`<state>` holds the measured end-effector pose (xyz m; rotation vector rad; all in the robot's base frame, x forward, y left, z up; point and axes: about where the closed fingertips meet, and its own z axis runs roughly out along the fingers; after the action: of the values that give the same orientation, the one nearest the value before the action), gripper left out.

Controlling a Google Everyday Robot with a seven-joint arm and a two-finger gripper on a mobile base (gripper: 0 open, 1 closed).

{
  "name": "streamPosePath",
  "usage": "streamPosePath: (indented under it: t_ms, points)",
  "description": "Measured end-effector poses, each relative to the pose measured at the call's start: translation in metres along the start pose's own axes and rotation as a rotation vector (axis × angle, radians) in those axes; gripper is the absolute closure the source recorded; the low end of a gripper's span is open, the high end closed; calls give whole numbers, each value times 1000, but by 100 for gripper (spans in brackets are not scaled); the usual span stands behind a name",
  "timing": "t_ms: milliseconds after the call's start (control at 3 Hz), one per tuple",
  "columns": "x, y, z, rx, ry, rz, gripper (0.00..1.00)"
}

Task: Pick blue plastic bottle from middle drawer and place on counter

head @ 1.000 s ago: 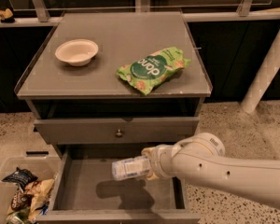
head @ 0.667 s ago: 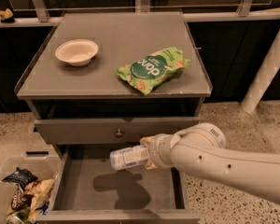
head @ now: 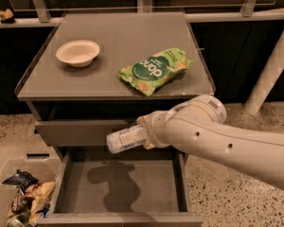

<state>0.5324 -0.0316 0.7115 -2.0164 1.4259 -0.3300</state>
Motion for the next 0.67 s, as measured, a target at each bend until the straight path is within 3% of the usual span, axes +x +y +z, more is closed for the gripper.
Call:
streamPosePath:
  t_ms: [667]
  points:
    - [-5,-56,-66,64,58,-67,100]
